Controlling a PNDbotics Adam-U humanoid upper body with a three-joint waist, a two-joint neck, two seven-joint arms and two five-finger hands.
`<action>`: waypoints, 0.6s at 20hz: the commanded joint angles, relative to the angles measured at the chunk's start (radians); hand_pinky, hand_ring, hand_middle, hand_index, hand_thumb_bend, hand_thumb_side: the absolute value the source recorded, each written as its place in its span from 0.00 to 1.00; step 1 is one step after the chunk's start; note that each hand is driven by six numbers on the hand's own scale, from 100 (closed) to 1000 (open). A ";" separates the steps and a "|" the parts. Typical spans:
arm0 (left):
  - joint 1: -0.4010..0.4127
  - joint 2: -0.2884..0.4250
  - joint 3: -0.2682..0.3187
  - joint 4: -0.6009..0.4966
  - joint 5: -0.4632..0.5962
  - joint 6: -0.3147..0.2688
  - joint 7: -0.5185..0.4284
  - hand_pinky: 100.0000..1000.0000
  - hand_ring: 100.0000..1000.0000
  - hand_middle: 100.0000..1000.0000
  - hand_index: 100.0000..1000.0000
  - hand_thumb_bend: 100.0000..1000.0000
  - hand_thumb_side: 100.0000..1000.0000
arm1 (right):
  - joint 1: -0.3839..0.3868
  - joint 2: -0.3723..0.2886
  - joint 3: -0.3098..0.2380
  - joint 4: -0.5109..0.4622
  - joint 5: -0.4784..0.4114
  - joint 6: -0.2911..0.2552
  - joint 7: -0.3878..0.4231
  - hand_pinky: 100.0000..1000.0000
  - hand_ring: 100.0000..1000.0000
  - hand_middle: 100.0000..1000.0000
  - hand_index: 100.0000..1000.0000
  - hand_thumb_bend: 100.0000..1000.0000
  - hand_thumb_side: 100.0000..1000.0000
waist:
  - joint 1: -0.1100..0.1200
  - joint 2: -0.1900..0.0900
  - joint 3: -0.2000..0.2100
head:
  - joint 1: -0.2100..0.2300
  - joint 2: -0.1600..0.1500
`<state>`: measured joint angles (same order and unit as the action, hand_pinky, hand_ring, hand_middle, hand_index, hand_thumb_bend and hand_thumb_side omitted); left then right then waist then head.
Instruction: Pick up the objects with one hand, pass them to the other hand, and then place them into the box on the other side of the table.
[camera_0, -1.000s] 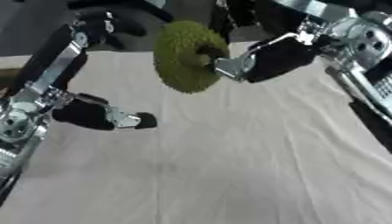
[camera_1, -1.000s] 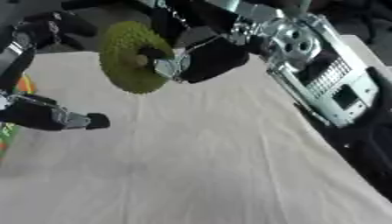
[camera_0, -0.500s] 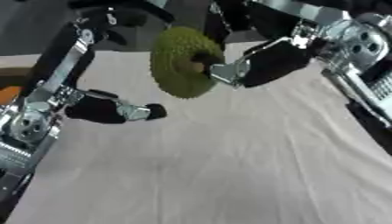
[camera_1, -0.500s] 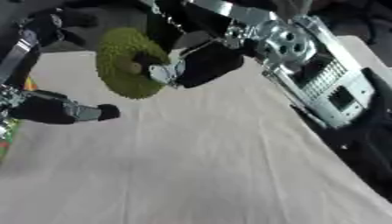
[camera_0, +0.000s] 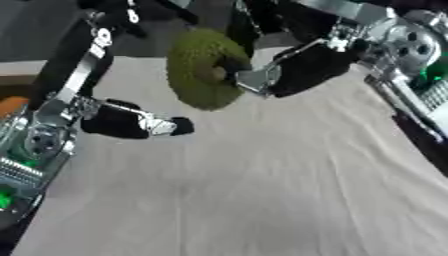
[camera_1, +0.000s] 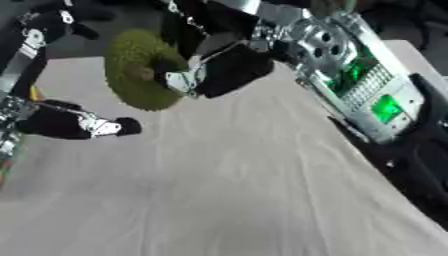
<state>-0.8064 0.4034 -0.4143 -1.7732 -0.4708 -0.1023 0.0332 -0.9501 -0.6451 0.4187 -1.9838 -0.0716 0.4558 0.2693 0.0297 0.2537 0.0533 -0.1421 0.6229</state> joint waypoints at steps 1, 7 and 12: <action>-0.015 0.009 -0.003 -0.025 -0.042 -0.046 0.007 0.71 0.79 0.73 0.80 0.96 0.02 | -0.024 -0.005 -0.006 -0.016 0.011 0.016 -0.003 0.61 0.48 0.27 0.38 0.17 0.00 | -0.003 -0.030 -0.002 | -0.001 0.007; -0.012 0.004 -0.012 -0.022 -0.075 -0.087 0.016 0.70 0.79 0.73 0.80 0.96 0.02 | -0.037 0.000 0.005 -0.016 0.018 0.042 0.000 0.61 0.48 0.27 0.38 0.17 0.00 | -0.005 -0.031 -0.004 | -0.002 0.011; -0.018 -0.010 -0.017 -0.010 -0.069 -0.089 0.019 0.68 0.77 0.72 0.81 0.93 0.01 | -0.045 0.009 0.009 -0.016 0.015 0.048 0.001 0.61 0.48 0.27 0.38 0.18 0.00 | -0.005 -0.030 -0.004 | -0.001 0.010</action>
<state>-0.8065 0.3915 -0.4350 -1.7775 -0.5409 -0.1884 0.0496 -0.9719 -0.6290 0.4352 -1.9838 -0.0578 0.5011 0.2718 0.0246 0.2537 0.0497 -0.1423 0.6306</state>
